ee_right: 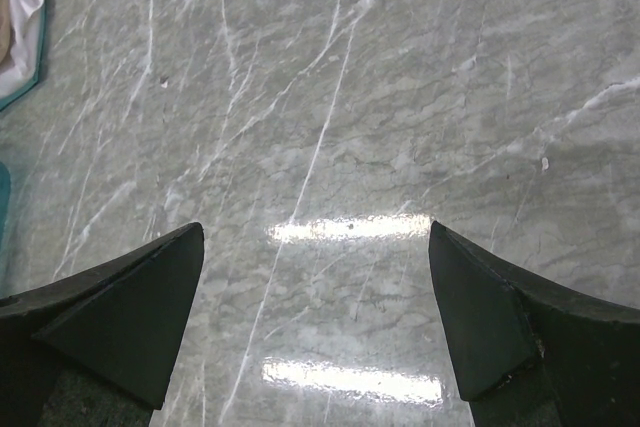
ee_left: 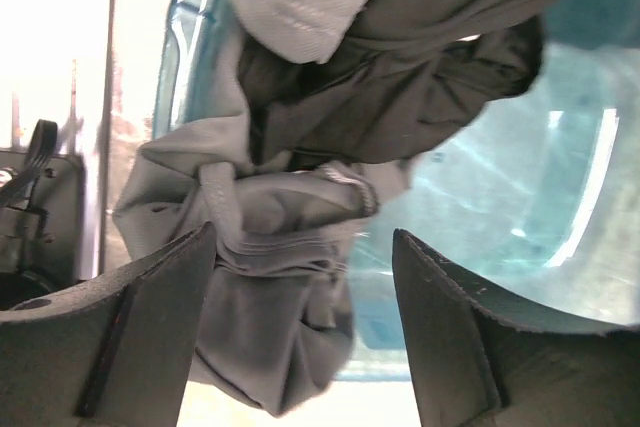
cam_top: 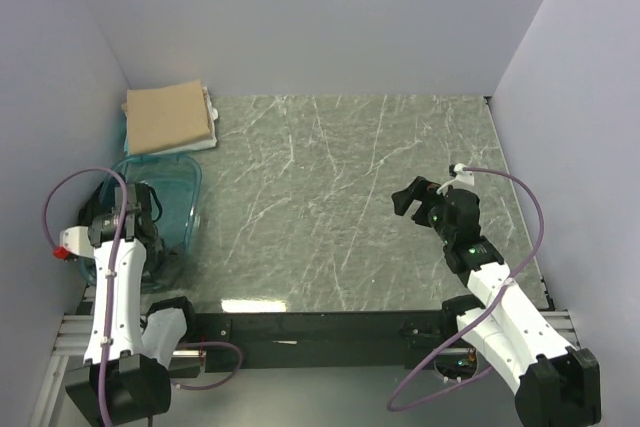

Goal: Fold and stack the t-shirts
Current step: Grab the tshirt from the pile

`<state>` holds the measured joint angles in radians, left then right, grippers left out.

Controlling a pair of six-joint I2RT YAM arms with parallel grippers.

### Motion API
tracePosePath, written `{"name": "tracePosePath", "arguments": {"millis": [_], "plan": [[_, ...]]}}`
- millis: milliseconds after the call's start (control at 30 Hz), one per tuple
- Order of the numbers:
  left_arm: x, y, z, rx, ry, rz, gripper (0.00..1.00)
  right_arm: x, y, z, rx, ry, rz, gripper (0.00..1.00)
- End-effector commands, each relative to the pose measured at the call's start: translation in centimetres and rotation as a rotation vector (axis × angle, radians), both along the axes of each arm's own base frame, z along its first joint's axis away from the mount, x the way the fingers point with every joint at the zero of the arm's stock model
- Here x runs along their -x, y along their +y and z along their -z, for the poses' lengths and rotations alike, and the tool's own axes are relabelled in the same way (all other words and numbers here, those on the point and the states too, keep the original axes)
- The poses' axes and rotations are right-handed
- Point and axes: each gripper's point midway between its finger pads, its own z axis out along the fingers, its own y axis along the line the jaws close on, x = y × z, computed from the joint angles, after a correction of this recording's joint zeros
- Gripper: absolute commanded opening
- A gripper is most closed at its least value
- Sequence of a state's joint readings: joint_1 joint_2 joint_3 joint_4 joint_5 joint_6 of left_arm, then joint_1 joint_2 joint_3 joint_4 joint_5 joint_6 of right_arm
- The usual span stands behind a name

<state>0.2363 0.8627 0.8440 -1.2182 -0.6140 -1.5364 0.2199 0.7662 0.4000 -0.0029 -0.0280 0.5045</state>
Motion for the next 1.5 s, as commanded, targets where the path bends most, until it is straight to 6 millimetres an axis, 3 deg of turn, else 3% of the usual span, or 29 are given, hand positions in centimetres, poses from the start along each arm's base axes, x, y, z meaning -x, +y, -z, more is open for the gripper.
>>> {"name": "tracePosePath", "arguments": {"millis": [0, 267, 433, 500, 533, 567, 600, 800, 1067, 1200, 1333, 1400, 1467], "plan": [[1.3, -0.2, 1.4, 0.009, 0.066, -0.002, 0.77, -0.9, 0.3, -2.0, -0.017, -0.048, -0.002, 0.99], [0.8, -0.2, 4.4, 0.041, 0.118, -0.019, 0.76, -0.6, -0.2, -2.3, -0.007, -0.062, 0.018, 0.99], [0.9, -0.1, 5.5, 0.052, 0.16, -0.029, 0.64, -0.6, -0.4, -2.6, -0.008, -0.071, 0.026, 0.99], [0.9, -0.3, 5.8, 0.061, 0.171, -0.025, 0.53, -0.7, -0.4, -2.5, -0.006, -0.07, 0.032, 0.99], [0.8, -0.3, 5.8, 0.064, 0.175, -0.021, 0.41, -0.8, -0.8, -2.7, -0.001, -0.078, 0.049, 0.99], [0.7, -0.3, 5.7, 0.065, 0.174, -0.014, 0.05, -0.8, -0.8, -2.8, -0.003, -0.081, 0.051, 0.99], [0.6, -0.3, 5.6, 0.067, 0.174, -0.01, 0.01, -0.8, -0.8, -2.8, -0.002, -0.081, 0.054, 0.99], [0.6, -0.1, 3.9, 0.037, 0.108, -0.013, 0.01, -0.5, -1.0, -2.6, 0.003, -0.072, 0.061, 0.99], [0.4, 0.7, -0.9, -0.054, -0.089, -0.025, 0.01, -0.6, -1.2, -2.5, 0.006, -0.068, 0.07, 0.99], [1.1, 1.1, -2.1, -0.079, -0.123, -0.073, 0.01, -0.6, -1.1, -2.5, 0.006, -0.064, 0.067, 0.99], [-1.2, 0.8, -3.4, -0.073, -0.163, 0.024, 0.01, -0.7, -1.0, -2.4, 0.004, -0.062, 0.06, 0.99], [-2.6, 0.4, -4.8, -0.07, -0.207, 0.084, 0.01, -0.7, -0.9, -2.2, 0.006, -0.053, 0.06, 0.99], [-5.1, 0.5, -7.8, -0.12, -0.294, 0.194, 0.01, -0.8, -0.9, -2.2, 0.007, -0.05, 0.058, 0.99]]}}
